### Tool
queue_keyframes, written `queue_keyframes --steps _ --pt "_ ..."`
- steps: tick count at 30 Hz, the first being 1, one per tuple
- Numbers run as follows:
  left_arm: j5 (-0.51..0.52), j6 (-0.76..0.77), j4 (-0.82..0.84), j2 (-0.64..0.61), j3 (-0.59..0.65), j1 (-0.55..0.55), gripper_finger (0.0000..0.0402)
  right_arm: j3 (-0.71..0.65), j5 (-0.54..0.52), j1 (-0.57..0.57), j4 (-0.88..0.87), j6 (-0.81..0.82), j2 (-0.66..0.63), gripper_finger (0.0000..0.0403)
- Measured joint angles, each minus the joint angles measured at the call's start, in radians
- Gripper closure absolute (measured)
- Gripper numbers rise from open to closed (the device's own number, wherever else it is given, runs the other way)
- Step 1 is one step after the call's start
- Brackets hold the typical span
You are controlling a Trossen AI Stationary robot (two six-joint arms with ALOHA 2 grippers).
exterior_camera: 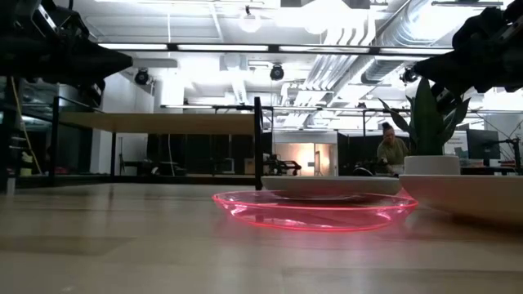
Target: Place and stack plates onto a shelf
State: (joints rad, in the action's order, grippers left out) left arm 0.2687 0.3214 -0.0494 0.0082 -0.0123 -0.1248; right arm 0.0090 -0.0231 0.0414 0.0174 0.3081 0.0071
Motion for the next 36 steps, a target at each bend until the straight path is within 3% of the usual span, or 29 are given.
queue_keyframes --steps 8,12,14,18,21,29,36 --pt "0.0 0.0 0.0 0.0 0.0 0.0 0.0401 0.0 -0.016 0.0 0.024 0.03 0.0 0.0402" --pt "0.0 0.0 0.0 0.0 0.0 0.0 0.0401 0.0 -0.203 0.0 0.18 0.184 0.0 0.0402" --pt "0.0 0.0 0.0 0.0 0.0 0.0 0.0401 0.0 -0.246 -0.001 0.252 0.207 0.006 0.0402" --pt "0.0 0.0 0.0 0.0 0.0 0.0 0.0401 0.0 -0.06 0.015 0.421 0.185 0.07 0.0402" --pt "0.0 0.0 0.0 0.0 0.0 0.0 0.0401 0.001 -0.026 0.05 0.526 0.17 0.157 0.0402" --pt "0.0 0.0 0.0 0.0 0.0 0.0 0.0401 0.095 -0.141 0.129 0.464 0.203 0.47 0.0402" --pt "0.0 0.0 0.0 0.0 0.0 0.0 0.0401 0.341 -0.172 0.158 0.168 0.242 0.762 0.0402"
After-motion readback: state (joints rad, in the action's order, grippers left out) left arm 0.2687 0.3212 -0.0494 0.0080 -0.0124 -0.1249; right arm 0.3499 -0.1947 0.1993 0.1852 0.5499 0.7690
